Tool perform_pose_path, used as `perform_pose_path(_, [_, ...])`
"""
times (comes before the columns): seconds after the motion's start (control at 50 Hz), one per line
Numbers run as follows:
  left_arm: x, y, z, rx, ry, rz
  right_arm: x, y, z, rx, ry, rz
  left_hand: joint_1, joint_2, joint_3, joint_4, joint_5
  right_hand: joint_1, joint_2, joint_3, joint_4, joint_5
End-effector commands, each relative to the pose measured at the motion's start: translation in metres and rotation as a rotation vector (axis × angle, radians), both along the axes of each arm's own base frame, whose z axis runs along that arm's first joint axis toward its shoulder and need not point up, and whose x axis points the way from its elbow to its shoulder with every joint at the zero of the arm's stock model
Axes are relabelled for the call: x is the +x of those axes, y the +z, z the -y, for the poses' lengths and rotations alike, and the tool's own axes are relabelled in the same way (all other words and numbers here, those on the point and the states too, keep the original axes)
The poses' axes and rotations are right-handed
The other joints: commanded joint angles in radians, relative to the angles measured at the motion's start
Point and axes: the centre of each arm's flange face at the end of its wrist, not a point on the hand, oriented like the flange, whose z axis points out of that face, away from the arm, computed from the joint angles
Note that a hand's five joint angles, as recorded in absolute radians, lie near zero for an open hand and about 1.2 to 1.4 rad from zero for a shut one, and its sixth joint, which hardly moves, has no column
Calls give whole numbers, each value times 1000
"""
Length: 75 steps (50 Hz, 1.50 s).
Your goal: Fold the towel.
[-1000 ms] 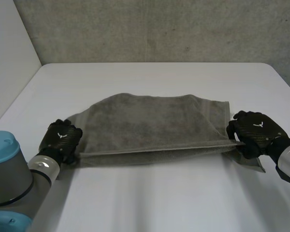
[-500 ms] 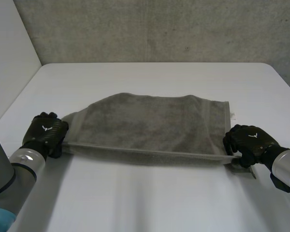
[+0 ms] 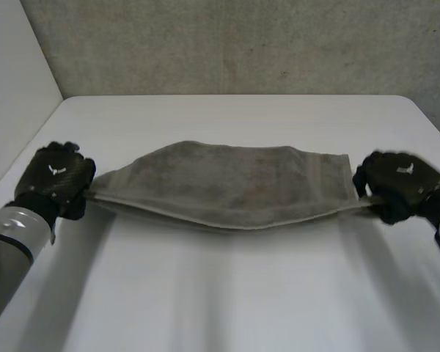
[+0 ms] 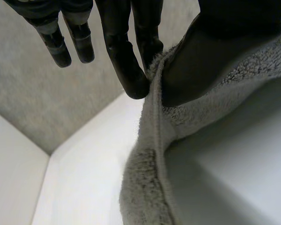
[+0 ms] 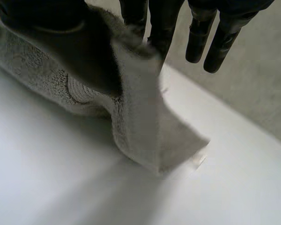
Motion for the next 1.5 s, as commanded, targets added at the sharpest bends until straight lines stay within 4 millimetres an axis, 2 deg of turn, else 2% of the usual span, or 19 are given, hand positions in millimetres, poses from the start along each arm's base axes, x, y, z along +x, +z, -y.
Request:
perform_pose_path(0.02, [1, 27, -2, -41, -18, -44, 4, 45, -5, -99, 31, 2, 108, 51, -51, -59, 89, 74, 71, -43, -76, 61])
perform_pose_path(0.1, [1, 33, 13, -52, -9, -65, 9, 42, 15, -85, 52, -27, 108, 51, -51, -59, 89, 74, 71, -43, -76, 61])
perform_pose_path(0.3, [-16, -6, 83, 39, -21, -43, 44, 18, 55, -87, 101, -87, 108, 51, -51, -59, 89, 74, 71, -43, -76, 61])
perform_pose_path(0.38, [-27, -2, 107, -1, -35, -51, 57, 10, 86, -169, 98, -67, 108, 51, -51, -59, 89, 74, 71, -43, -76, 61])
perform_pose_path(0.42, [-42, 23, 130, -103, -53, -71, 63, 17, 98, -228, 89, -51, 108, 51, -51, -59, 89, 74, 71, -43, -76, 61])
perform_pose_path(0.44, [-43, 23, 130, -104, -53, -72, 68, 34, 109, -307, 74, -26, 108, 51, -51, -59, 89, 74, 71, -43, -76, 61])
perform_pose_path(0.48, [-57, 73, 142, -268, -61, -105, 73, 91, 122, -490, 18, 68, 108, 51, -51, -59, 89, 74, 71, -43, -76, 61])
perform_pose_path(0.5, [-57, 73, 143, -269, -61, -106, 73, 92, 122, -491, 17, 68, 108, 51, -51, -59, 89, 74, 71, -43, -76, 61])
perform_pose_path(0.56, [-64, 157, 139, -526, -73, -182, 67, 187, 115, -749, -33, 297, 108, 51, -51, -59, 89, 74, 71, -43, -76, 61])
perform_pose_path(0.58, [-63, 177, 134, -594, -78, -212, 67, 187, 115, -750, -33, 297, 108, 51, -51, -59, 89, 74, 71, -43, -76, 61])
perform_pose_path(0.6, [-63, 177, 134, -595, -78, -212, 66, 197, 112, -769, -23, 344, 108, 51, -51, -59, 89, 74, 71, -43, -76, 61])
perform_pose_path(0.66, [-63, 184, 131, -649, -95, -235, 67, 187, 110, -727, -9, 349, 108, 51, -51, -59, 89, 74, 71, -43, -76, 61])
perform_pose_path(0.7, [-60, 164, 135, -624, -92, -222, 66, 156, 107, -624, 8, 318, 108, 51, -51, -59, 89, 74, 71, -43, -76, 61])
perform_pose_path(0.72, [-60, 164, 135, -624, -92, -222, 66, 156, 107, -623, 8, 318, 108, 51, -51, -59, 89, 74, 71, -43, -76, 61])
perform_pose_path(0.8, [-48, 107, 138, -478, -87, -174, 63, 110, 93, -504, 41, 233, 108, 51, -51, -59, 89, 74, 71, -43, -76, 61])
perform_pose_path(0.88, [-38, 58, 123, -321, -94, -141, 51, 79, 85, -425, 31, 161, 108, 51, -51, -59, 89, 74, 71, -43, -76, 61])
perform_pose_path(1.06, [-27, 32, 82, -203, -134, -124, 4, 32, 65, -277, -58, 90, 108, 51, -51, -59, 89, 74, 71, -43, -76, 61])
perform_pose_path(1.36, [-9, 61, -9, -161, -134, -133, -30, 69, 18, -271, -66, 131, 108, 51, -51, -59, 89, 74, 71, -43, -76, 61])
perform_pose_path(1.5, [-6, 61, -24, -103, -134, -134, -36, 81, 11, -256, -31, 139, 108, 51, -51, -59, 89, 74, 71, -43, -76, 61])
